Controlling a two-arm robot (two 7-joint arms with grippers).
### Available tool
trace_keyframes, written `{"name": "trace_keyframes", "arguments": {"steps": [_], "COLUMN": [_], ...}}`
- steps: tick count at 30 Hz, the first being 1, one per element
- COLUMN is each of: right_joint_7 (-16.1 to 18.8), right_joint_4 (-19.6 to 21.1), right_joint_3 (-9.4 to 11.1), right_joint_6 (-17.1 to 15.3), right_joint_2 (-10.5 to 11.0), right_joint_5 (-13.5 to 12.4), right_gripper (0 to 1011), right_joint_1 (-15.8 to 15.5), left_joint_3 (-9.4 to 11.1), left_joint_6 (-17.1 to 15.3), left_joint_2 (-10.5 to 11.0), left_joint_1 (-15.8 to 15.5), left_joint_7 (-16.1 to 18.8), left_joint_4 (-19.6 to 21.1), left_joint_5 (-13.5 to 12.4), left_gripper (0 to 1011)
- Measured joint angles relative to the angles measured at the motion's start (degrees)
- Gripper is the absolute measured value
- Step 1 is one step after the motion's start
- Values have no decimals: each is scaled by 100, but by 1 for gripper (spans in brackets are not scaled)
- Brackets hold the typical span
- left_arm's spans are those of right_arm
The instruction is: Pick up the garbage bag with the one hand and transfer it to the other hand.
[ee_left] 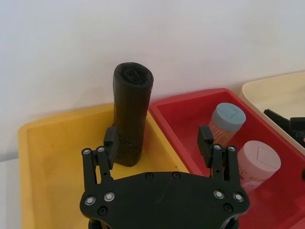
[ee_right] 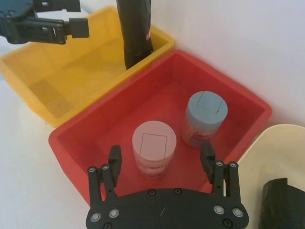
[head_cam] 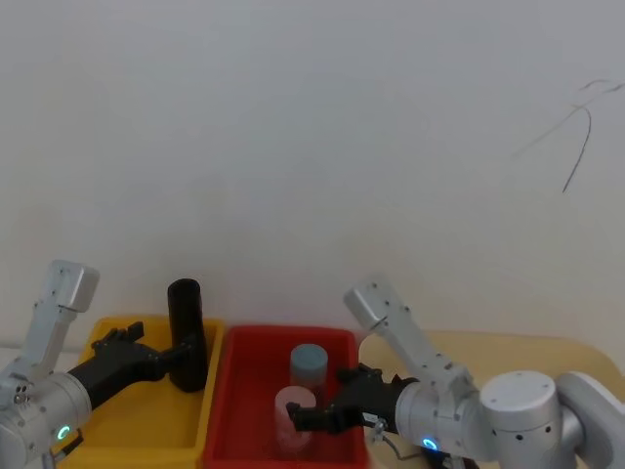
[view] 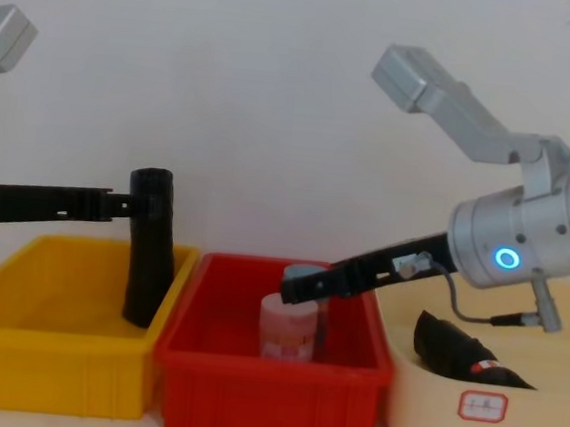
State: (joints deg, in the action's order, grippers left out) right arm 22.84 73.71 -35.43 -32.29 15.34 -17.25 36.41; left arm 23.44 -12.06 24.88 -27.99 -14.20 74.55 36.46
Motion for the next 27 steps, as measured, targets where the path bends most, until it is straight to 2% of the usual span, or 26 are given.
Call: {"name": "trace_keyframes", "arguments": {"steps": [13,27], "right_joint_7": [182,316], "right_joint_4": [-621,-1307], "right_joint_3": [-173,-244], "right_joint_6": [128,332], "right_joint_2": [-244,-506], "right_joint_5": [155,256], "right_gripper": [1001,1001], "right_joint_1": [293,543], "left_joint_3": [0,-1], "left_joint_6": [1,1], "left_joint_2": [0,0], "left_joint_1": [0,1], "left_joint_7": [0,-1], "left_joint_4": [0,1], "left_joint_5": [1,1], "left_gripper": [1000,1000]}}
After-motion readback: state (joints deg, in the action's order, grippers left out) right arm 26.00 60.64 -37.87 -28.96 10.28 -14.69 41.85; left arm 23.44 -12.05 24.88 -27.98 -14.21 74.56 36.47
